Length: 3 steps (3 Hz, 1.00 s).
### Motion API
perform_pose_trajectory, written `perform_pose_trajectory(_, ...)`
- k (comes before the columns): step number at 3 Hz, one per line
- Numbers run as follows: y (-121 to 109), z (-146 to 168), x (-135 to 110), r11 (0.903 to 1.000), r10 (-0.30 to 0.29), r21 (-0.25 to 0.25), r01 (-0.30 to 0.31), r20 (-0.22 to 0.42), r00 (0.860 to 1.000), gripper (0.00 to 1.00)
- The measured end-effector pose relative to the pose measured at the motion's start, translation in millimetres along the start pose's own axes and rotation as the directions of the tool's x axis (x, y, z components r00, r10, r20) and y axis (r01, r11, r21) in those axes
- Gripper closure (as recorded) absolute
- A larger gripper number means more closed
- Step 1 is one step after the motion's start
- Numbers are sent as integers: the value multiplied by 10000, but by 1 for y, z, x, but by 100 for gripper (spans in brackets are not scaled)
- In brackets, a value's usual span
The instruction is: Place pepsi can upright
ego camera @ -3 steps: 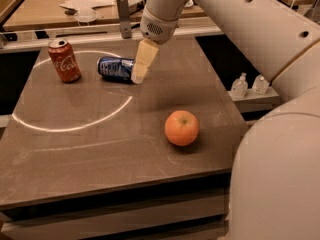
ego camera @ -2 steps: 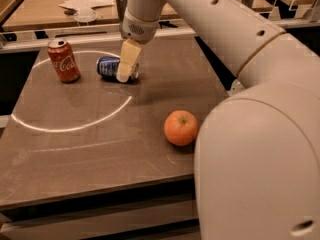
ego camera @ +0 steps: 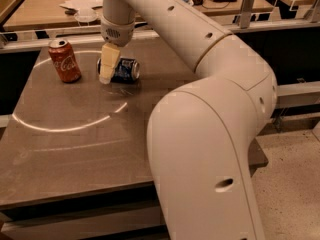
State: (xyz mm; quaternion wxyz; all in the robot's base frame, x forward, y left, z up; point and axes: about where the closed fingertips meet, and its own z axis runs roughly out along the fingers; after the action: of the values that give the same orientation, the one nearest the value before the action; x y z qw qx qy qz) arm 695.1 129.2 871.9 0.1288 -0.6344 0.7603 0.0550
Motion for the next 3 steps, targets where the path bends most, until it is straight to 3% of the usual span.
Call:
perform_pose_trajectory(1,-3,22,-7,9996,37,-277,-47,-353,9994,16)
perform_pose_trajectory(2,-6,31,-7,9994,59,-333,-78,-573,9983,38)
perform_pose_trajectory(3,-16,-3,-6,10000,-35,41,35,104,9999,69)
